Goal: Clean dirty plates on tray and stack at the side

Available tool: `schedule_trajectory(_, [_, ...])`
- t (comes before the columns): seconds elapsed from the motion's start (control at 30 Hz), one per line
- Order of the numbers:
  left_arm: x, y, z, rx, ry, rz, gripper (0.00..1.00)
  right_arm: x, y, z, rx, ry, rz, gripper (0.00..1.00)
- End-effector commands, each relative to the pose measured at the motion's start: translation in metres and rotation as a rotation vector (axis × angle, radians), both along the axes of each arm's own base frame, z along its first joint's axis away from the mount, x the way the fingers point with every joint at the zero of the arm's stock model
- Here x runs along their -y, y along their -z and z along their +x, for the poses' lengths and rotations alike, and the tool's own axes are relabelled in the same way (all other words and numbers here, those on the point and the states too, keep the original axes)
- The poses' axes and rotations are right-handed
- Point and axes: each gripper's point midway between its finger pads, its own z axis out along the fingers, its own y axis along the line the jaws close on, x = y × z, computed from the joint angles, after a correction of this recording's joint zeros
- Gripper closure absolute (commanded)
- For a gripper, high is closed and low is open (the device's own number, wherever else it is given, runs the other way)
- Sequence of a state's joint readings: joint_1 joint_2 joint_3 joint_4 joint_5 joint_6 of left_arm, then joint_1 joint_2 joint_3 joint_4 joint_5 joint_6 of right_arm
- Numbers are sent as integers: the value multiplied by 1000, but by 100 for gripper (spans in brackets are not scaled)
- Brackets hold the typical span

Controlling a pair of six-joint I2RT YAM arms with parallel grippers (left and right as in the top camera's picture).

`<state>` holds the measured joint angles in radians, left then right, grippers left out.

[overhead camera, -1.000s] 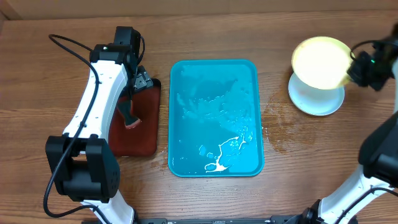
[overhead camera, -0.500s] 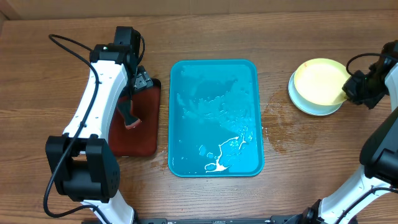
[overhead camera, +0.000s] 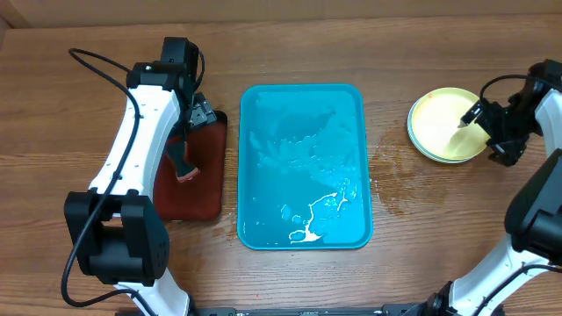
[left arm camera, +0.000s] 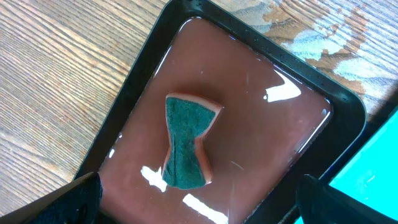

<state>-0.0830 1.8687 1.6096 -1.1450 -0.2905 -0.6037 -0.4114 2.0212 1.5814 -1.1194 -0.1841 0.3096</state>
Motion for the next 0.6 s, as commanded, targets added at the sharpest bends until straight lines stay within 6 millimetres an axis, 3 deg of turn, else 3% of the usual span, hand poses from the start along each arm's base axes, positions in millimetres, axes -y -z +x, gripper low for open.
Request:
schedule_trajectory(0.0, [-1, -2, 4, 11, -15, -6, 0, -23, -66, 9, 163, -47, -21, 0])
schedule_trajectory(0.17, [-1, -1, 4, 10, -15, -6, 0, -70, -132, 8, 318, -165, -72, 0])
schedule_trajectory(0.27, [-1, -1, 4, 10, -15, -6, 0, -101, -158, 1, 374, -246, -112, 0])
schedule_trajectory(0.3, [-1, -1, 4, 10, -15, -6, 0, -120, -169, -7, 390, -296, -134, 0])
schedule_trajectory(0.57, [-1, -2, 4, 11, -15, -6, 0, -187, -190, -47, 386, -421, -178, 0])
